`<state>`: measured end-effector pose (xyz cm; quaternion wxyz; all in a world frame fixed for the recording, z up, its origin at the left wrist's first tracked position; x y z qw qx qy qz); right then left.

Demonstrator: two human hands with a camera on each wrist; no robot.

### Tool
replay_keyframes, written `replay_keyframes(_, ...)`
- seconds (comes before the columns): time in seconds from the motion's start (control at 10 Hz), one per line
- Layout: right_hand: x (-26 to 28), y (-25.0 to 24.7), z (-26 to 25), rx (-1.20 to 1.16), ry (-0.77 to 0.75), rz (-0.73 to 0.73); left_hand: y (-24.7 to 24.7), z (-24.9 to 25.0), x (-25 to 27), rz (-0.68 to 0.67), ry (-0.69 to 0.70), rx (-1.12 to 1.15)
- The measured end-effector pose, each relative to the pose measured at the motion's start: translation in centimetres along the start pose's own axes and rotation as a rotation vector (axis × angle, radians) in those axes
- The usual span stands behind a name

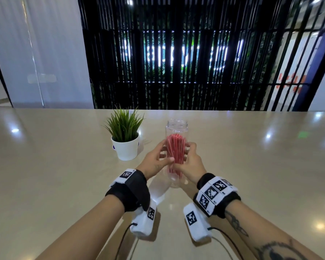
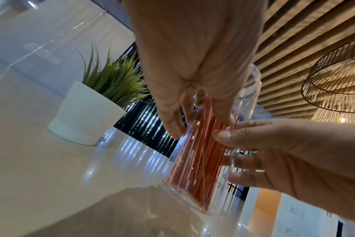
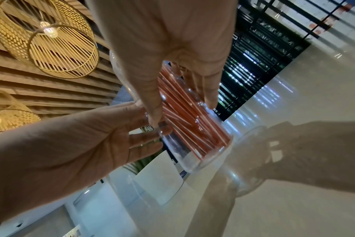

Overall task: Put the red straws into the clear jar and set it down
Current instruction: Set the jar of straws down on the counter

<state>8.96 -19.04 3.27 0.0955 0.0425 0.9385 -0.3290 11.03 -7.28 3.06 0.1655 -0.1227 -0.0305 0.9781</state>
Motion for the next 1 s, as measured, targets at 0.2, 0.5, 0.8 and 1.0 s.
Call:
replay_keyframes(0.2,-3.6,-0.8,1.3,0.087,0.056,-0.025,0.9,-0.8,-3.4,0.037,0.005,-0.06)
replay_keyframes(0.5,-3.5,-0.1,4.0,0.177,0.139,-0.007,2.3,-3.2,-4.0,0.002,-0.05,-0.146)
replay_keyframes(0.8,-3.1,0.0,4.3,0.244,0.108,0.002,2.6,-3.9,-3.6,0.01,-0.069,-0.156)
replay_keyframes(1.0,-2.9,-0.1,4.1,0.234,0.121,-0.025,2.7,-3.7,-3.5,0.008,-0.091,-0.176)
Point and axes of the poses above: each hand's wrist, its own x-axis away from the middle knuckle, its own y-axis out of the palm, z = x × y, the point moved 6 cm from there along -x, towards the middle knuckle, and after that the axes turned 14 degrees about x, right-handed, at the moved point
